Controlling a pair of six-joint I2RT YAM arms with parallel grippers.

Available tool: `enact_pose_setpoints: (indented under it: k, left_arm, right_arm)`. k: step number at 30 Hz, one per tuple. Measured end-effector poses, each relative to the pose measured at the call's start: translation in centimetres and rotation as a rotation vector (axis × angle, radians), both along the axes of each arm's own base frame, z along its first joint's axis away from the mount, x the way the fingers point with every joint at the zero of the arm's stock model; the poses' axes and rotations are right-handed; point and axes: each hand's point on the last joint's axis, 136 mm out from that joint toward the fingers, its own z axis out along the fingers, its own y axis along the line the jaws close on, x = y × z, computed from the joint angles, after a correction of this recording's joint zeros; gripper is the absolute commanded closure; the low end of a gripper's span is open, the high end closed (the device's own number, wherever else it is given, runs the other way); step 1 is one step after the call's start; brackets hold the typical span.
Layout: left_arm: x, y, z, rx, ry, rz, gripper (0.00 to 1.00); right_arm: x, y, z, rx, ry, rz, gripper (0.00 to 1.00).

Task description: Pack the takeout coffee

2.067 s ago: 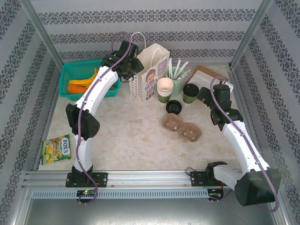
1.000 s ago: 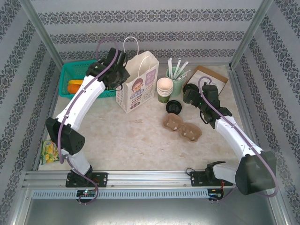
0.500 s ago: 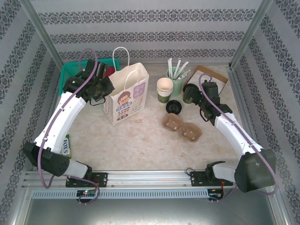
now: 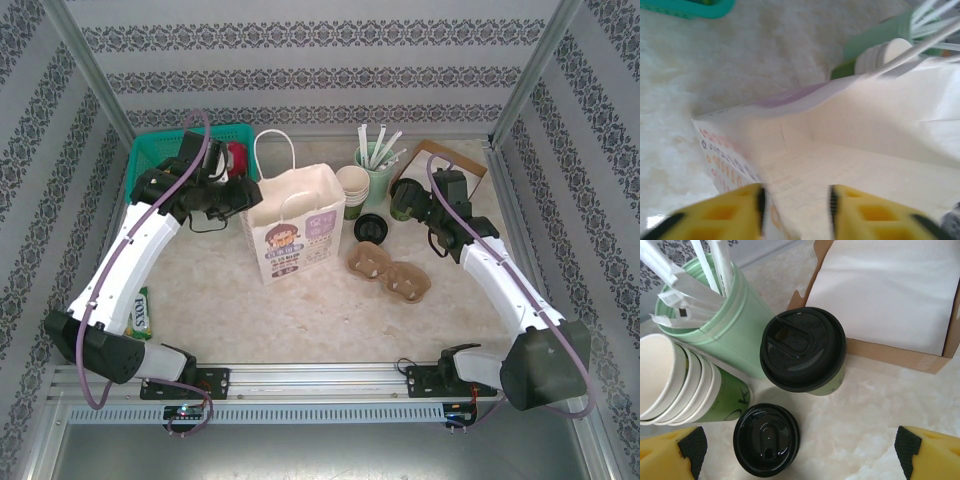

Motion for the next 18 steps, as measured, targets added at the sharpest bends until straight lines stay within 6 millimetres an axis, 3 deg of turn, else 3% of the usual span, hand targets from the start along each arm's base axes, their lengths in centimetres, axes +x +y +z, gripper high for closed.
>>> enact_pose_setpoints:
  k: [5,13,18]
  left_arm:
    - [-0.3,-0.3,1.2,0.031,-0.066,-0.095,0.02]
    - [0.1,-0.1,5.7,0.259,-0.363,-0.401,0.0]
    - [2.6,-1.0,5.7,0.399,-0.527,-0.569,0.0]
  right_arm:
    - [-0.2,-0.1,-0.2,0.002,0.013,-0.004,0.02]
    - [-0.2,0.3,-0.2,0.034,0.015,-0.006,0.02]
    - [0.2,1.0,0.3,0.079,-0.017,0.011,0.02]
